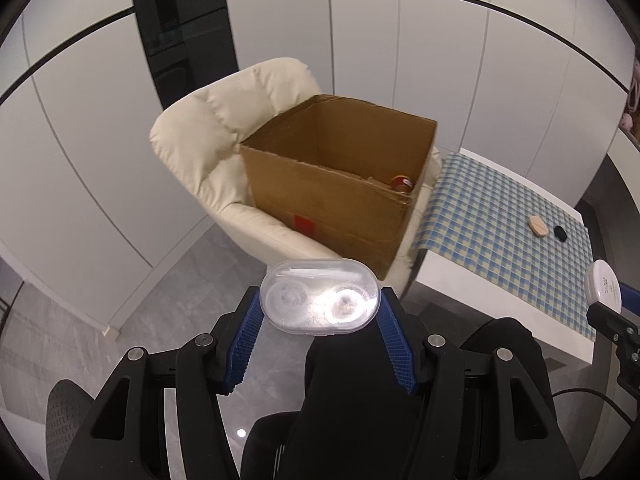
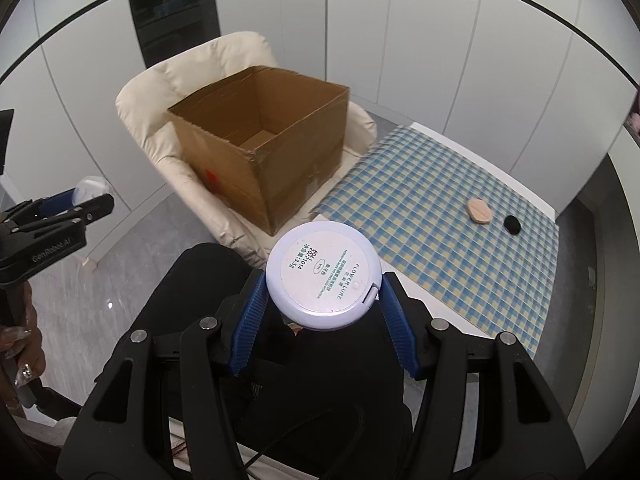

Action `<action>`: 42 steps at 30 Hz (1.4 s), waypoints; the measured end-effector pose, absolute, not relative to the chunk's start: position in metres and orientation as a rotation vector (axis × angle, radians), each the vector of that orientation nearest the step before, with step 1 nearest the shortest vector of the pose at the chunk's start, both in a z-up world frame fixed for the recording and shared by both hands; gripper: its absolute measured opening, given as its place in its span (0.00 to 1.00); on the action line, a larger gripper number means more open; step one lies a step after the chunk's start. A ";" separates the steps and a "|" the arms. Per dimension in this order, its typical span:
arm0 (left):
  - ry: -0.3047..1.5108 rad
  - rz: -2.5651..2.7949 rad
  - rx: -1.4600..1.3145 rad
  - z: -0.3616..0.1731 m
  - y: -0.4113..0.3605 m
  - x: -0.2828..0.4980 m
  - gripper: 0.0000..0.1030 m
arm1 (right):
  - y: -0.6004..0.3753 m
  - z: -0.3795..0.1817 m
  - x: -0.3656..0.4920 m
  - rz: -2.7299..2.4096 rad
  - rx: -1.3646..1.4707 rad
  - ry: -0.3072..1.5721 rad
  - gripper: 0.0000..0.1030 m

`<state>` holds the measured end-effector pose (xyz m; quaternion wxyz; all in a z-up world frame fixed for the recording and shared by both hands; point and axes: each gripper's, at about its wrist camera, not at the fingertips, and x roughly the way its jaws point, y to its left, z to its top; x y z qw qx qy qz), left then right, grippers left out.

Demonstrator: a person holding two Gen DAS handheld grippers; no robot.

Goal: Organize objects
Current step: 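Swing both held items over the open cardboard box on the armchair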

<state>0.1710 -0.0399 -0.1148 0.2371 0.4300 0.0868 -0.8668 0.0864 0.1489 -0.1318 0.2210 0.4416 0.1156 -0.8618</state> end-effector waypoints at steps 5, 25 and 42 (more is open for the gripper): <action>0.261 -2.330 1.182 -0.119 -0.055 0.179 0.57 | 0.132 -0.136 0.084 -2.340 1.218 0.342 0.58; 0.358 -2.291 1.138 -0.125 -0.088 0.139 0.57 | 0.086 -0.134 0.042 -2.317 1.167 0.398 0.58; 0.401 -2.297 1.092 -0.131 -0.136 0.071 0.57 | 0.016 -0.141 -0.027 -2.309 1.117 0.457 0.58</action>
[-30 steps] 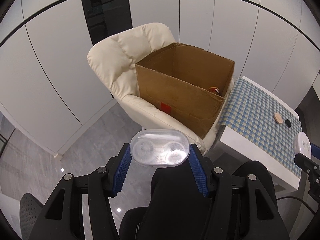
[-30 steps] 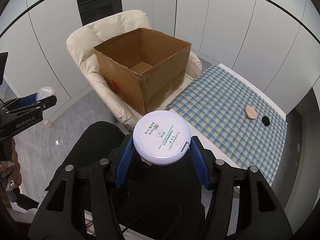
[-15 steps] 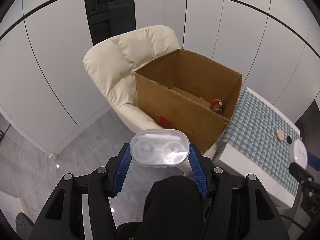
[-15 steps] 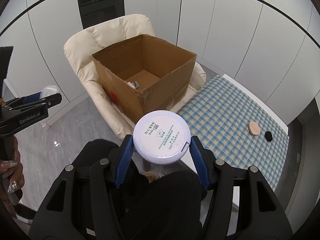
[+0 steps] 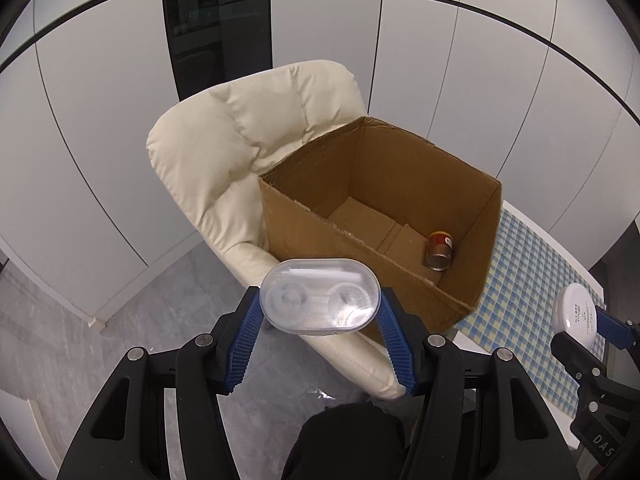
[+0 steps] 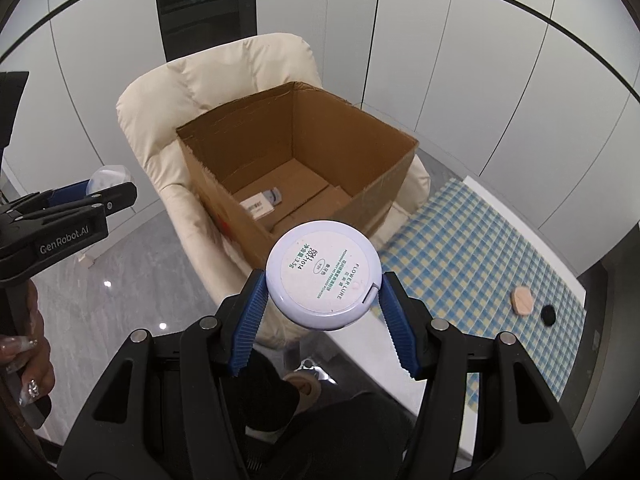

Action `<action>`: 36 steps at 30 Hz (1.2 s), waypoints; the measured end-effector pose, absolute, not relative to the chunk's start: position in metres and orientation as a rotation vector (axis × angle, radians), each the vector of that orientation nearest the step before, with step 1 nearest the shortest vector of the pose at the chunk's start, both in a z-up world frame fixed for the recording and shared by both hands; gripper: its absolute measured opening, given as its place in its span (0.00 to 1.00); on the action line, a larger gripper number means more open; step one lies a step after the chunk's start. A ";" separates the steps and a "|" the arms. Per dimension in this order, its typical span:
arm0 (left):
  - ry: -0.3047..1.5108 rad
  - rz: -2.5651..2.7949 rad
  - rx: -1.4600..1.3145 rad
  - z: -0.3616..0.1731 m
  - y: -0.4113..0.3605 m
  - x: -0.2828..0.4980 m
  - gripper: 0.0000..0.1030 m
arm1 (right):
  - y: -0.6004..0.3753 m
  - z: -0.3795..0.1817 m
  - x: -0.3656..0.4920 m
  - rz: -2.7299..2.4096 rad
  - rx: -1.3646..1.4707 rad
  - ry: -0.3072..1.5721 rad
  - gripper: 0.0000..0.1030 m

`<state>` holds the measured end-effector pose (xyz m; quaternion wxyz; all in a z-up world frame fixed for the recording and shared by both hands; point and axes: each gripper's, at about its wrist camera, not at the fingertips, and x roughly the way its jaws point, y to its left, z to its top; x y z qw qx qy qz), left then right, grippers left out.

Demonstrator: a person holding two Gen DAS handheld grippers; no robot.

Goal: Organize objects
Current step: 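Swing both held items over the open cardboard box on the armchair, then open the left tool to drop the clear case while the right tool drops the compact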

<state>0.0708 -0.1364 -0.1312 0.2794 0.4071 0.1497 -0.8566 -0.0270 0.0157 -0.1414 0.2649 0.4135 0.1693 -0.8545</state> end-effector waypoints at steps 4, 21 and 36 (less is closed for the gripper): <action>0.415 -2.315 1.066 -0.127 -0.145 0.053 0.57 | -0.001 -0.145 -0.043 -2.318 1.103 0.487 0.58; 0.321 -2.307 1.056 -0.141 -0.191 -0.044 0.57 | -0.066 -0.169 -0.130 -2.299 1.080 0.457 0.58; 0.335 -2.245 1.155 -0.191 -0.213 -0.090 0.57 | -0.093 -0.216 -0.175 -2.272 1.151 0.472 0.58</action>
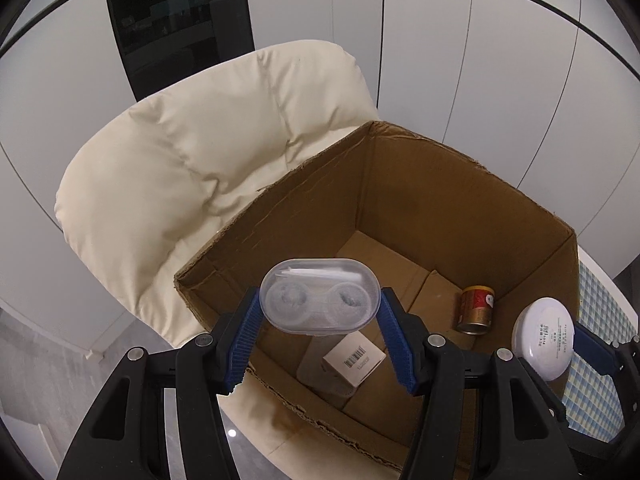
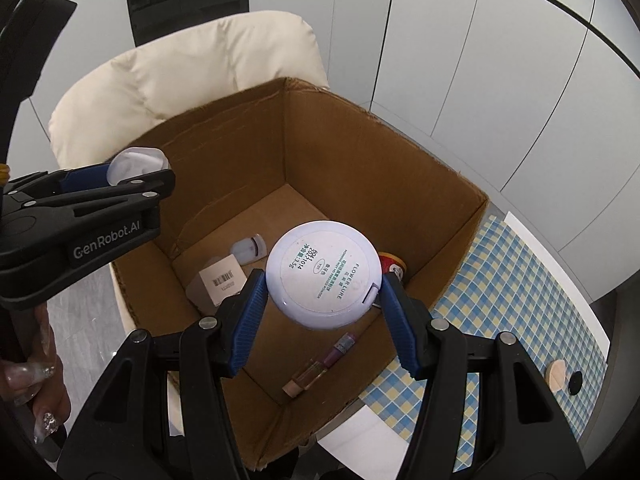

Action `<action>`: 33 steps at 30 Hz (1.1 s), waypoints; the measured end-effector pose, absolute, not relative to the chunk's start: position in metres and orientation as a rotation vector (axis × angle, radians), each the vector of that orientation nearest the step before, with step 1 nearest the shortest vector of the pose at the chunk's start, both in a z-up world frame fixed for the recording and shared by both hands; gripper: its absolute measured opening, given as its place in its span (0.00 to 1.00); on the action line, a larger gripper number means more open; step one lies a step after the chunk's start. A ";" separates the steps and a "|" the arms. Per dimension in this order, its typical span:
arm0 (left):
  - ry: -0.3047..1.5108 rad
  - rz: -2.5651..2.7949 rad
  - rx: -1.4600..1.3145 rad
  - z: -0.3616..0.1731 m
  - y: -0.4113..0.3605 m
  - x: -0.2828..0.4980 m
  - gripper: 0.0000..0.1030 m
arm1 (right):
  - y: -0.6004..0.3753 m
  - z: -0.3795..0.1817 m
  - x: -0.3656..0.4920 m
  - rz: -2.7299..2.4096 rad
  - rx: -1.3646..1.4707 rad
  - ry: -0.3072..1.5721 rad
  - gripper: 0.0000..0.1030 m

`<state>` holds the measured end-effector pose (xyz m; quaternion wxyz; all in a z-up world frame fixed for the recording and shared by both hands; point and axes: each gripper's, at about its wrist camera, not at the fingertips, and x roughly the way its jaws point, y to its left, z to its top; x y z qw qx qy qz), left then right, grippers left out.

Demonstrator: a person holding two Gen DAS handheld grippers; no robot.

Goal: Organize objects
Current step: 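Open the left tool to drop the clear case while the right tool drops the compact, then pull both open tools back up from the cardboard box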

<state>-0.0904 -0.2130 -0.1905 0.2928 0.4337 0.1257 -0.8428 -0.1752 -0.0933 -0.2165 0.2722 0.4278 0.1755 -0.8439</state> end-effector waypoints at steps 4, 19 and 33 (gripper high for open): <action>0.303 -2.242 1.134 -0.188 -0.213 -0.091 0.57 | -0.090 -0.218 -0.176 -2.269 1.154 0.458 0.58; 0.290 -2.206 1.083 -0.178 -0.213 -0.078 0.99 | -0.083 -0.205 -0.172 -2.304 1.125 0.408 0.97; 0.273 -2.196 1.070 -0.174 -0.218 -0.074 0.99 | -0.076 -0.210 -0.179 -2.285 1.193 0.346 0.97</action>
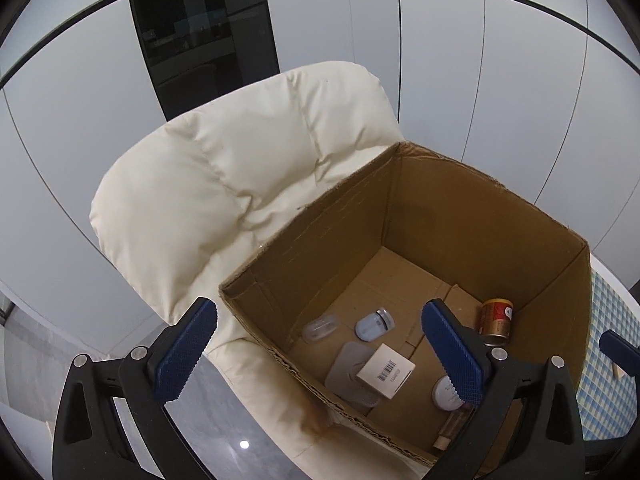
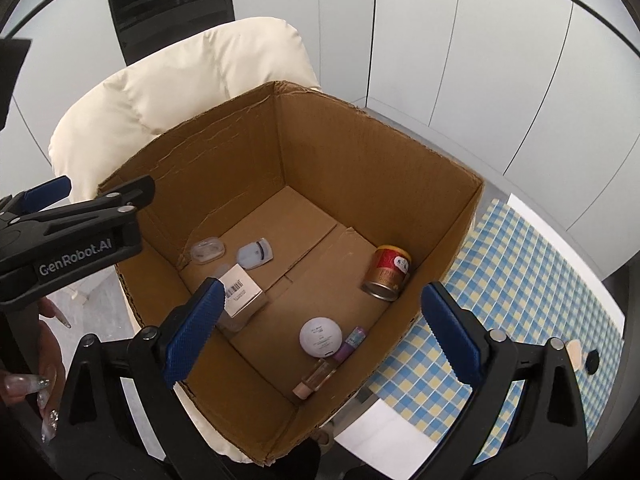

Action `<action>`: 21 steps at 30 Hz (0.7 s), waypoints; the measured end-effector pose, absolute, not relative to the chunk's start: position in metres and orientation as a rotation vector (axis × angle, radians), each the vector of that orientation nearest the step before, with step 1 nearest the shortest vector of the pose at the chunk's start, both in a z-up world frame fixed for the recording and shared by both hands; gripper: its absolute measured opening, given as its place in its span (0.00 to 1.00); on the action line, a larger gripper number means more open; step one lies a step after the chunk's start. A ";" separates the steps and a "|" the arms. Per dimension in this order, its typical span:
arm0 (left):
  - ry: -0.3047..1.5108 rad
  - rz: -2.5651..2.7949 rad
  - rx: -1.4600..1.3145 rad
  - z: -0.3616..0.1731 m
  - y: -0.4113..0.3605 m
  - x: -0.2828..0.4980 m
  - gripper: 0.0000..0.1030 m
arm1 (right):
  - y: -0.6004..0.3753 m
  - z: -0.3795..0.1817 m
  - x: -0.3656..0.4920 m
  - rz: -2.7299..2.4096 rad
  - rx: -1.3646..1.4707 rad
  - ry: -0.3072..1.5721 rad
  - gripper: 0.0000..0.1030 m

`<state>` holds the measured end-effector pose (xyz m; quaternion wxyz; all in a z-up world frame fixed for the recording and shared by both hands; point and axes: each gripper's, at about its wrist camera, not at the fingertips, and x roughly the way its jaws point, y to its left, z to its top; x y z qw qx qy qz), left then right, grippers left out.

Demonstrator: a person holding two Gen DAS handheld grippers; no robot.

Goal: Organize objects
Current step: 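Pull both open tools back up from the cardboard box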

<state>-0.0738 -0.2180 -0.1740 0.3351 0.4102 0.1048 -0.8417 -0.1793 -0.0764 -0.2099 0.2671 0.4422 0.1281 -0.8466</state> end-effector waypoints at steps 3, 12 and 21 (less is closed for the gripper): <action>0.305 -2.201 1.074 -0.173 -0.219 -0.071 0.99 | -0.073 -0.208 -0.182 -2.308 1.204 0.336 0.97; 0.337 -2.221 1.082 -0.164 -0.212 -0.062 0.99 | -0.057 -0.198 -0.177 -2.331 1.205 0.310 0.97; 0.324 -2.240 1.065 -0.145 -0.196 -0.045 0.99 | -0.042 -0.176 -0.161 -2.364 1.180 0.272 0.97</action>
